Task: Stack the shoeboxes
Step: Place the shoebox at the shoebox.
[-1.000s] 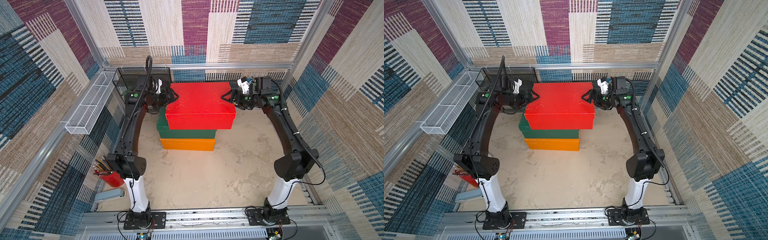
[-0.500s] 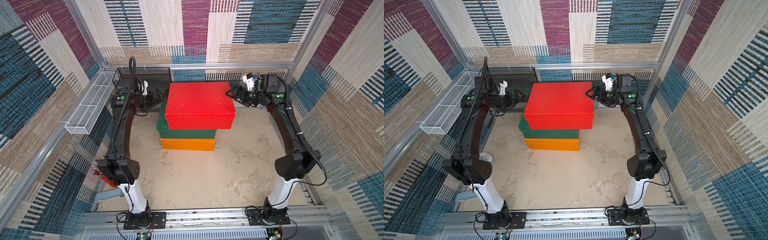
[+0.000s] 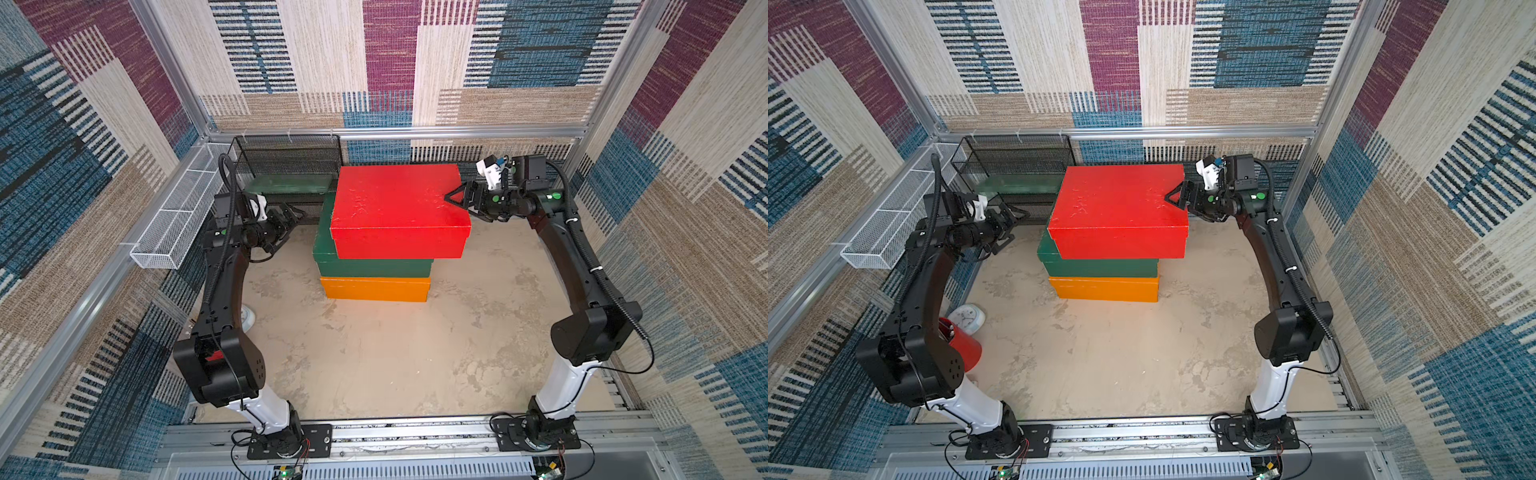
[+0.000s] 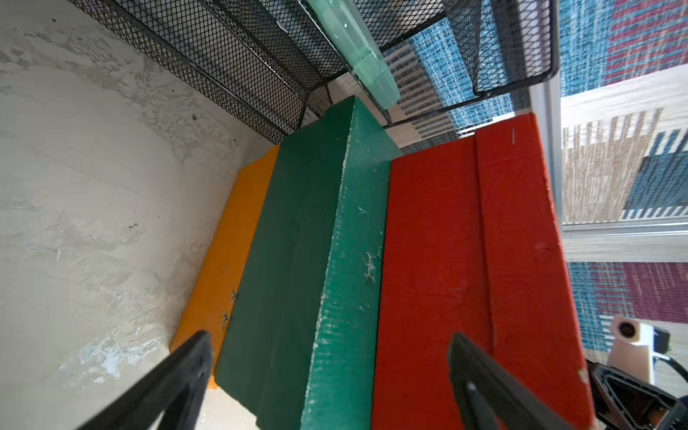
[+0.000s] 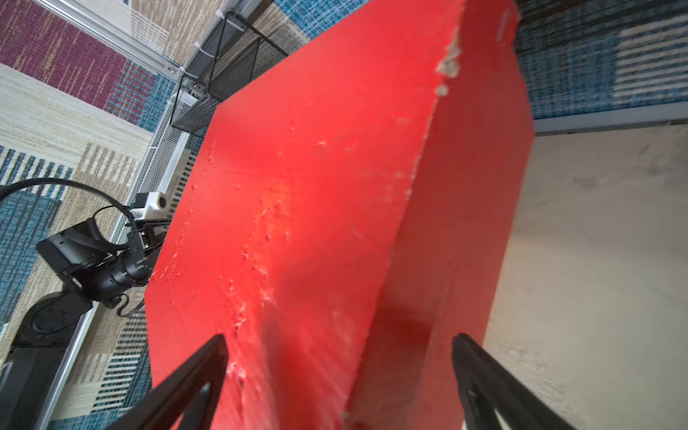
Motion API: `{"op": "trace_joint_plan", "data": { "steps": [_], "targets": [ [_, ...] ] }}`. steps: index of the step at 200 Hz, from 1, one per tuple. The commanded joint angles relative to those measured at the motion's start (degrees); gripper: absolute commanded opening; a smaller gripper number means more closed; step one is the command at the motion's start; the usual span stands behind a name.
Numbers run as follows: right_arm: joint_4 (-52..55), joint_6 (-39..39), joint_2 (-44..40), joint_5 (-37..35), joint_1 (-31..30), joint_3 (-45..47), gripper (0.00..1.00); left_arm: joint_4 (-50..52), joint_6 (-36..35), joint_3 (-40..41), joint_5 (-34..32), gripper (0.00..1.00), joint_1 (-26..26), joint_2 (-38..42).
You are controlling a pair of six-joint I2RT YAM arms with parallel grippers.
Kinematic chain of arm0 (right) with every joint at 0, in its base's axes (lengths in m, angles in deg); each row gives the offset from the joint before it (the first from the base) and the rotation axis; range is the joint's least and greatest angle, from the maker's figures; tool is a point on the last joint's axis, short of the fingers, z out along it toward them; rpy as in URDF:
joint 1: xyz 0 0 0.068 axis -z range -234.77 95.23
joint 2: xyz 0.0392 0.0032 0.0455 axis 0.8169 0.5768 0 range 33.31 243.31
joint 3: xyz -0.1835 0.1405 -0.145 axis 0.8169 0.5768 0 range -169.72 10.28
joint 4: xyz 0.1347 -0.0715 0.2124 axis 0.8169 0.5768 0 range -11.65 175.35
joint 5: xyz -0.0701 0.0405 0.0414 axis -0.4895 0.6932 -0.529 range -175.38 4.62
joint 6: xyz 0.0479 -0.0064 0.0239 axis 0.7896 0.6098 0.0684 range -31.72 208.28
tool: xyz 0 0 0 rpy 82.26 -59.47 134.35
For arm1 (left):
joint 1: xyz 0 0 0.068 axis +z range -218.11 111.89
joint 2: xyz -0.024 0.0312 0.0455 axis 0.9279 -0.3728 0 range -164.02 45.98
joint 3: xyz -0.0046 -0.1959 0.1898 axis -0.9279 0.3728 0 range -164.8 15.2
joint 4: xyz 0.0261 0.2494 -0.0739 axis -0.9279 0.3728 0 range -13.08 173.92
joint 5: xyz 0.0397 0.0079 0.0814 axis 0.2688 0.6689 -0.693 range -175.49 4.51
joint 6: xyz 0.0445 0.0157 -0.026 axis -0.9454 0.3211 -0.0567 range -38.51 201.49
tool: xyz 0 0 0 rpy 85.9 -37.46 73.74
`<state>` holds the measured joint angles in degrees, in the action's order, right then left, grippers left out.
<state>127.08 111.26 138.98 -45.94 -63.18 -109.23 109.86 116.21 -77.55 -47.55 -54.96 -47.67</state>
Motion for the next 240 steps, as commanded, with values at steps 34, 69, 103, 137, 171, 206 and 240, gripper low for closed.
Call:
{"op": "trace_joint_plan", "data": {
  "steps": [34, 69, 103, 137, 171, 206, 240],
  "targets": [
    [-1.8, 3.4, 2.8, 0.1, -2.9, -3.7, 0.95, -10.5, 2.8, 8.1, 4.4, 1.0, 2.5, 2.6],
    [-2.0, 5.2, 4.8, -1.0, -5.5, -6.0, 0.95, -14.3, 5.3, 11.2, 6.9, 1.0, 4.2, 2.3],
    [-2.3, 6.3, 6.4, -2.4, -7.1, -8.3, 0.95, -13.3, 4.7, 10.4, 7.3, 1.0, 4.8, 2.4],
    [-2.9, 6.9, 8.2, -2.2, -8.1, -9.5, 0.95, -13.2, 4.8, 10.5, 7.7, 1.0, 5.0, 2.6],
    [-3.4, 7.1, 10.1, -1.9, -8.4, -11.3, 0.95, -13.2, 4.8, 10.5, 7.4, 1.0, 5.0, 3.0],
    [-2.8, 7.0, 11.5, -1.4, -8.0, -13.6, 0.95, -13.4, 5.2, 10.3, 7.7, 1.0, 5.0, 3.0],
    [-0.8, 6.6, 9.8, -3.5, -6.8, -13.5, 0.95, -13.0, 4.9, 10.0, 8.0, 1.0, 5.0, 3.2]
  ]
}}
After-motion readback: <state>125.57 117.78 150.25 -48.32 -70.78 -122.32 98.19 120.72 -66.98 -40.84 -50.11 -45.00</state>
